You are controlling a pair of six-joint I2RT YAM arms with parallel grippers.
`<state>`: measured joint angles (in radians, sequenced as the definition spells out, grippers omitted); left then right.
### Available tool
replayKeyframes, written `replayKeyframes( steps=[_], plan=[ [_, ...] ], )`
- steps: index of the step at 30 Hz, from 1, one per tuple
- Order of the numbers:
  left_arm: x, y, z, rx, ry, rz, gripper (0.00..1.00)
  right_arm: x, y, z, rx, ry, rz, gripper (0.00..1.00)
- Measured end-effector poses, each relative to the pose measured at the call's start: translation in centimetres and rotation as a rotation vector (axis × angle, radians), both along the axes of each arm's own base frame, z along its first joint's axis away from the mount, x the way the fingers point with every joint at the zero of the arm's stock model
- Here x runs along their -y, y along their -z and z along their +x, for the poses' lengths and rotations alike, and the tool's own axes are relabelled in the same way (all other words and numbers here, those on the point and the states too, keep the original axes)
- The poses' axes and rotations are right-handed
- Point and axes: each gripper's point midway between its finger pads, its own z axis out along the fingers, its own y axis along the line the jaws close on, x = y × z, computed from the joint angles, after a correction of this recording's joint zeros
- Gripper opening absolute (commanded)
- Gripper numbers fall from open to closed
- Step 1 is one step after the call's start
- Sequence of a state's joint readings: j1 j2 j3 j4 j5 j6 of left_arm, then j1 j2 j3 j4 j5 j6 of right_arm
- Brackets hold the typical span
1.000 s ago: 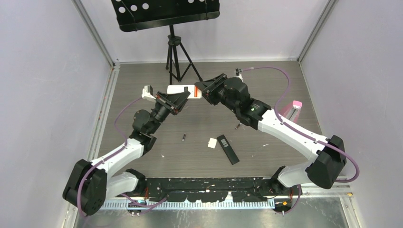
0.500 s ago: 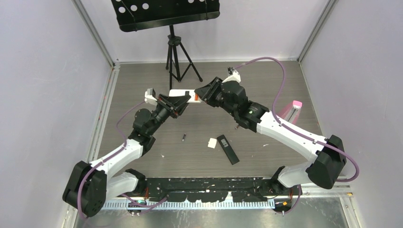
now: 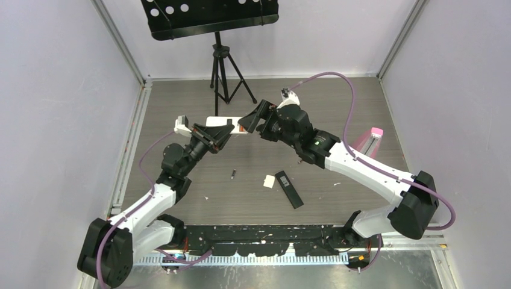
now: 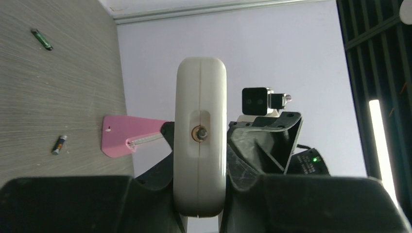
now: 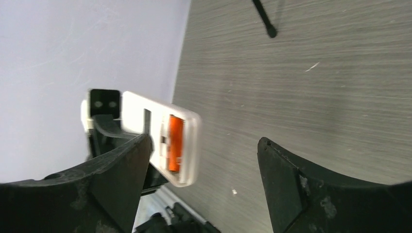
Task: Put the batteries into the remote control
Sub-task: Load the battery into the remote control.
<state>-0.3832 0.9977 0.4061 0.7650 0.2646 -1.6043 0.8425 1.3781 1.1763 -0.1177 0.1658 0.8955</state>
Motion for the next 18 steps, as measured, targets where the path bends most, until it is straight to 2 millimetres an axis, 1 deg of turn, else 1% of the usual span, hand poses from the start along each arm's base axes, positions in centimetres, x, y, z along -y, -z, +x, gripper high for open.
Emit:
replayKeyframes(
  steps=[3, 6, 7, 9, 10, 12, 18],
  plan=[
    [-0.1, 0.8, -0.5, 0.026, 0.0, 0.045, 0.0, -0.4, -1.1, -0.4, -0.022, -0.018, 0.088, 0.84],
    [-0.1, 1.9, -0.9, 0.036, 0.005, 0.091, 0.0, -0.3, -2.1, -1.0, -0.029, -0.024, 0.18, 0.7],
    [-0.1, 2.2, -1.1, 0.041, 0.008, 0.11, 0.0, -0.2, -2.5, -1.1, -0.03, -0.023, 0.211, 0.64],
    [-0.1, 2.4, -1.3, 0.05, 0.013, 0.13, 0.0, 0.0, -3.0, -1.3, -0.031, -0.025, 0.237, 0.53],
    [-0.1, 2.4, -1.4, 0.06, 0.015, 0.138, 0.0, -0.1, -3.1, -1.3, -0.033, -0.027, 0.243, 0.5],
    [-0.1, 2.2, -1.6, 0.079, 0.019, 0.151, 0.0, -0.1, -3.0, -1.4, -0.039, -0.035, 0.233, 0.48],
    [0.0, 2.1, -2.0, 0.107, 0.034, 0.173, 0.0, 0.0, -1.4, -2.0, -0.069, -0.061, 0.168, 0.51]
  ],
)
